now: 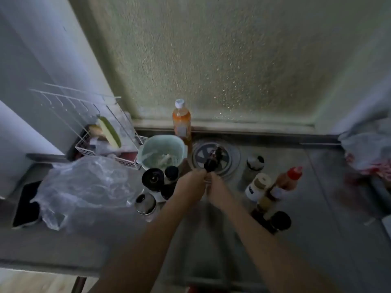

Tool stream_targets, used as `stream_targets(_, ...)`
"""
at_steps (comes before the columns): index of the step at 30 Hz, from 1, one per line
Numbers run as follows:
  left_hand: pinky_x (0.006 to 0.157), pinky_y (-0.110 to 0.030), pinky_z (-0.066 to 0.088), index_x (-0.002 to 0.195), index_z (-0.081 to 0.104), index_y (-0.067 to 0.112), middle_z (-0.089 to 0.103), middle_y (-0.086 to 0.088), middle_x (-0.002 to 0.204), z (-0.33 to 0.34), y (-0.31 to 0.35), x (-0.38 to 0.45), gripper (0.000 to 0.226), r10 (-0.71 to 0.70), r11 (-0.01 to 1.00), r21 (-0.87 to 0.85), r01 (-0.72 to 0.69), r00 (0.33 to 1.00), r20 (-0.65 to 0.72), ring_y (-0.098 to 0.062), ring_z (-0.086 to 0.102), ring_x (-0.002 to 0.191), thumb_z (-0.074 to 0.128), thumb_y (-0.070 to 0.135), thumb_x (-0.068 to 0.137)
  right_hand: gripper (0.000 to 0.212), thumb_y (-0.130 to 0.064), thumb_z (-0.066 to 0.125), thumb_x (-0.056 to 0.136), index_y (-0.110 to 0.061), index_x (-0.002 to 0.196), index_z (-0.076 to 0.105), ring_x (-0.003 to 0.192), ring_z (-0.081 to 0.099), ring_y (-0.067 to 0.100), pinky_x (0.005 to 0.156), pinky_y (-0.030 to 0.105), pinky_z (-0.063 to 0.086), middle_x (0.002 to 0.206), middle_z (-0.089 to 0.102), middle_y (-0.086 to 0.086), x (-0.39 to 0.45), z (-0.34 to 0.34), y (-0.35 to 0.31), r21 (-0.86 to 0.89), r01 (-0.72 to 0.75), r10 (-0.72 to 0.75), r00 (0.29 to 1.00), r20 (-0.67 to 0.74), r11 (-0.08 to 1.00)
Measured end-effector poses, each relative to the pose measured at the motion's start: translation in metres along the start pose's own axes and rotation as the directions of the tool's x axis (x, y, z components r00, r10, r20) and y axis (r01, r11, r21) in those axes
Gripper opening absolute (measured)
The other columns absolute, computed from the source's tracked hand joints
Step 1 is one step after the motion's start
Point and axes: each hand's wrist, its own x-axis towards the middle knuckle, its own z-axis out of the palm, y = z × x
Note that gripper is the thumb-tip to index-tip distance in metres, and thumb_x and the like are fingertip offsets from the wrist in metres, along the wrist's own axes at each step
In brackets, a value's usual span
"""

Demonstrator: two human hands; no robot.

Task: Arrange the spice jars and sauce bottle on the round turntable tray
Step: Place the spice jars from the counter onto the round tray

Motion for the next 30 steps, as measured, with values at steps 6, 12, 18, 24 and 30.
stream_targets(6,0.072,-0.044,0.045,0.09,0.06,0.002,0.061,-0.02,0.094,0.061,-0.027,0.012,0.013,0.081,0.997,0.014,-0.08,0.973,-0.217,-0.037,0.055,0.088,0.051,0.008,0.081,0.028,-0.023,0.037,0.098,-0.013,0.121,0.05,0.11,0.053,0.031,0.086,0.043,0.047,0.128,0.051,0.01,0.028,0.043,0.04,-0.05,0.08,-0.09,0.96,-0.264,0.996)
stream_targets(12,0.064,-0.029,0.03,0.066,0.056,0.009,0.059,-0.01,0.067,0.077,-0.036,0.039,0.021,0.161,0.983,0.011,-0.181,0.844,-0.511,-0.027,0.054,0.068,0.061,0.014,0.085,0.028,-0.03,0.035,0.098,-0.012,0.103,0.055,0.091,0.056,0.028,0.066,0.04,0.049,0.106,0.056,0.01,0.052,0.058,0.061,-0.195,0.092,-0.183,0.831,-0.525,0.976)
stream_targets(18,0.053,-0.031,0.035,0.067,0.051,0.01,0.056,-0.003,0.064,0.105,-0.04,0.043,0.025,0.175,0.956,-0.097,-0.276,0.805,-0.567,-0.016,0.046,0.056,0.054,0.017,0.091,0.027,-0.03,0.039,0.097,-0.012,0.093,0.059,0.089,0.057,0.027,0.061,0.034,0.042,0.096,0.062,0.01,0.055,0.075,0.081,-0.272,0.105,-0.271,0.661,-0.7,0.957)
stream_targets(24,0.05,-0.035,0.038,0.072,0.041,0.018,0.049,0.002,0.062,0.109,-0.036,0.007,0.025,0.208,0.944,-0.086,-0.319,0.776,-0.596,-0.023,0.052,0.056,0.048,0.025,0.095,0.029,-0.032,0.042,0.097,-0.014,0.082,0.059,0.071,0.059,0.025,0.055,0.029,0.029,0.081,0.064,0.008,0.026,0.081,0.083,-0.322,0.078,-0.307,0.57,-0.762,0.943)
stream_targets(30,0.05,-0.031,0.046,0.084,0.043,0.024,0.057,0.005,0.071,0.11,-0.041,-0.032,0.021,0.188,0.939,-0.095,-0.33,0.724,-0.664,-0.017,0.058,0.058,0.052,0.042,0.09,0.034,-0.027,0.054,0.089,-0.02,0.058,0.044,0.041,0.03,0.015,0.044,0.018,0.009,0.048,0.047,0.004,-0.013,0.092,0.082,-0.386,0.118,-0.4,0.396,-0.826,0.915)
